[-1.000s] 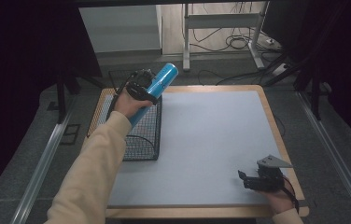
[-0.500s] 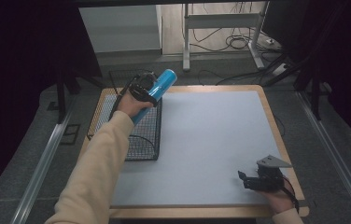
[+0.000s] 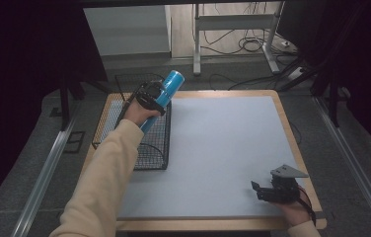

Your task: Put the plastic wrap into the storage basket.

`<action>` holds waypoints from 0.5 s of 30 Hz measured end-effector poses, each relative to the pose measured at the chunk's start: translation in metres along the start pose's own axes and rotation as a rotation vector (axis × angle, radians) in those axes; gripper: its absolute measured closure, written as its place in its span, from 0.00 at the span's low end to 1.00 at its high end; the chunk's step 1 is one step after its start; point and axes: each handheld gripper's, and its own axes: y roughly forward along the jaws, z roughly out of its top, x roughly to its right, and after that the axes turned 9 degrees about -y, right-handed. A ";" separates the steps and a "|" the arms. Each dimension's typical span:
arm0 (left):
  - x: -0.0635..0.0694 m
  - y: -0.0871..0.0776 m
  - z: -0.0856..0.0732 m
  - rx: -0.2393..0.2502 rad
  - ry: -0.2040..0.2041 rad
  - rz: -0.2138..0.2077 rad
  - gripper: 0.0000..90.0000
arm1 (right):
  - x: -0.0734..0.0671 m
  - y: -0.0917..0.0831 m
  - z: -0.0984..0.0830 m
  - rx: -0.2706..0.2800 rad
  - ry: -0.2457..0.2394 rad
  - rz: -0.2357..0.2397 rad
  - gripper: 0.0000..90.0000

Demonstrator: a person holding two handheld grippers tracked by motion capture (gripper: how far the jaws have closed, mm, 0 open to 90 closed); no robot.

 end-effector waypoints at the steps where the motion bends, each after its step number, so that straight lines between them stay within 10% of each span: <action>1: -0.001 0.002 0.000 -0.003 -0.007 0.005 0.35 | 0.000 0.000 0.000 -0.001 -0.002 0.000 0.16; 15: -0.004 0.014 -0.003 -0.026 -0.011 0.080 0.34 | -0.002 0.000 0.000 -0.003 -0.007 0.001 0.16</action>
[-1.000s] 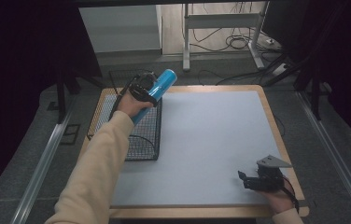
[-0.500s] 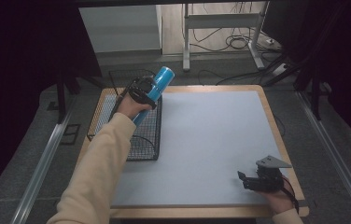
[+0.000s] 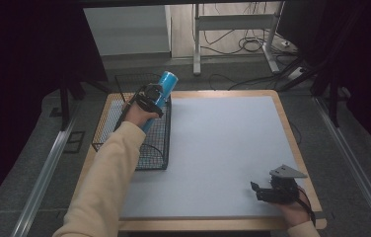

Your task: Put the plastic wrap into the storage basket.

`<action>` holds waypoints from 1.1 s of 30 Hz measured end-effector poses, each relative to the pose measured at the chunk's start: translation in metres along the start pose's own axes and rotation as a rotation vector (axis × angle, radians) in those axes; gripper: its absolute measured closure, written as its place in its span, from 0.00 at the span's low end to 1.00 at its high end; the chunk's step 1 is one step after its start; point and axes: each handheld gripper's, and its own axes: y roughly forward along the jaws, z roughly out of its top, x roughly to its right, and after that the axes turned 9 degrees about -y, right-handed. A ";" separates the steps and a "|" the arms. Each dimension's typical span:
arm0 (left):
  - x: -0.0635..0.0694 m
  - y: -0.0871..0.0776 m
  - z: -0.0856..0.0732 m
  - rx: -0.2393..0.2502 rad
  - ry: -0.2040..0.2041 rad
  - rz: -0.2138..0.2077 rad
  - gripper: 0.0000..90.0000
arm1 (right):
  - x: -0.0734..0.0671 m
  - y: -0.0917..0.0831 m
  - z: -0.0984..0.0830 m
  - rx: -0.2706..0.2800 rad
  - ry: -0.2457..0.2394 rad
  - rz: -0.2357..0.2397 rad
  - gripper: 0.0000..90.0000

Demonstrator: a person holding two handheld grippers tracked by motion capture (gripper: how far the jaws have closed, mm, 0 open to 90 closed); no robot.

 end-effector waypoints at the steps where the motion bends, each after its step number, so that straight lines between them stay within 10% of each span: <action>1: 0.000 -0.001 0.000 0.007 0.000 0.001 0.34 | 0.000 0.000 0.000 0.001 -0.001 -0.001 0.16; 14: 0.001 -0.010 -0.002 0.046 -0.007 -0.028 0.25 | 0.000 0.000 0.000 -0.001 0.002 0.002 0.16; 23: 0.011 -0.055 -0.011 0.179 -0.033 -0.183 0.19 | 0.003 -0.002 0.000 0.007 0.011 -0.005 0.16; 33: 0.034 -0.091 -0.030 0.268 0.030 -0.311 0.19 | 0.001 -0.002 0.001 0.007 0.007 -0.007 0.16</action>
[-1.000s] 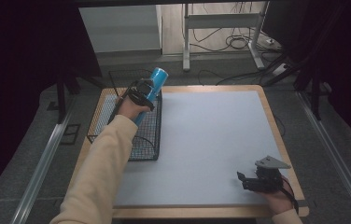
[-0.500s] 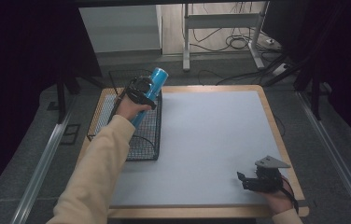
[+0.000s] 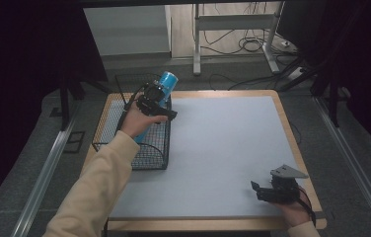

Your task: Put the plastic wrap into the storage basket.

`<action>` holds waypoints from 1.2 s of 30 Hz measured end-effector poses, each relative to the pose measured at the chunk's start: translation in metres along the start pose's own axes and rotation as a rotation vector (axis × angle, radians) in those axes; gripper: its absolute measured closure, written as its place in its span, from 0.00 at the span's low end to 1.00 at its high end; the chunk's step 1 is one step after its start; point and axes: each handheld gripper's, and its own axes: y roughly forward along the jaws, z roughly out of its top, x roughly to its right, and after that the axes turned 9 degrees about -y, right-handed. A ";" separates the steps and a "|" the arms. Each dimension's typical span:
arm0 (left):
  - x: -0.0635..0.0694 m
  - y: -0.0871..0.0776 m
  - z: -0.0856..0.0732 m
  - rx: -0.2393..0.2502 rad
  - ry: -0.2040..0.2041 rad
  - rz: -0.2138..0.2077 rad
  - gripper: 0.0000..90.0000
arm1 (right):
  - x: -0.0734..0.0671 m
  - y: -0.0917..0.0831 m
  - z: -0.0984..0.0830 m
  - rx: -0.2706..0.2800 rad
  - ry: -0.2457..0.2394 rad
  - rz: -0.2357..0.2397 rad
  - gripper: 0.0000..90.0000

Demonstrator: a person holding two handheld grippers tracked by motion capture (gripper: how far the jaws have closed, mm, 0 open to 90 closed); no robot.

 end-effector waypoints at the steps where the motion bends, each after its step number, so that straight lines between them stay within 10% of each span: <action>1: 0.004 -0.004 -0.001 0.006 0.010 -0.011 0.19 | 0.000 0.000 0.000 0.000 0.000 0.000 0.16; 18: 0.071 -0.031 -0.057 0.079 0.119 -0.180 0.20 | -0.001 -0.001 0.001 0.004 0.002 -0.005 0.16; 36: 0.117 0.011 -0.144 0.021 0.181 -0.281 0.22 | -0.003 0.000 0.000 -0.003 -0.003 -0.007 0.16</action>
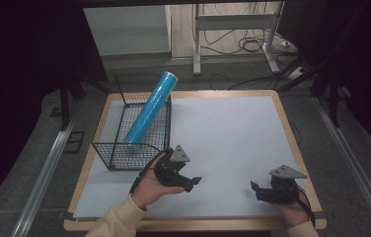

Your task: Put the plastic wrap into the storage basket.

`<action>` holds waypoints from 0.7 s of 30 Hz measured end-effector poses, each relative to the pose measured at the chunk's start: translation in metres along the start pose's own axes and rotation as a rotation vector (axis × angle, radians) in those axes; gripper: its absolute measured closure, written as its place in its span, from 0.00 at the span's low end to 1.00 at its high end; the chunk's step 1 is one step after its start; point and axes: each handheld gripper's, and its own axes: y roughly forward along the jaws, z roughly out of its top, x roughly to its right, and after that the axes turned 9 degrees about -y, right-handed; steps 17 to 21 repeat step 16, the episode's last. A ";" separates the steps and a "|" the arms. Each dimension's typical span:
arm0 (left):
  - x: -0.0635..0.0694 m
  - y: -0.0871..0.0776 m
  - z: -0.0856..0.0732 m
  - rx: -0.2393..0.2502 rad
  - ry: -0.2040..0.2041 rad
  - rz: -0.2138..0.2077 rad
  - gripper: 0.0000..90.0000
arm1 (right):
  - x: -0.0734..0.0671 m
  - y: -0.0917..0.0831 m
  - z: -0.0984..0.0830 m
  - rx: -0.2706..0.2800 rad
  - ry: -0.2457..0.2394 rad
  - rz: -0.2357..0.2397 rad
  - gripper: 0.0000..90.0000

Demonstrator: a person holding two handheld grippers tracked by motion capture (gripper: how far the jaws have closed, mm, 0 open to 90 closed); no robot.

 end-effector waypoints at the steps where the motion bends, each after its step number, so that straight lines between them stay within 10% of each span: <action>1: 0.001 0.003 -0.002 -0.015 0.002 0.005 0.22 | 0.000 0.000 0.000 0.000 0.000 0.000 0.16; 21: -0.002 0.009 -0.011 -0.021 -0.007 0.029 0.22 | -0.001 -0.001 0.001 0.025 -0.013 0.001 0.16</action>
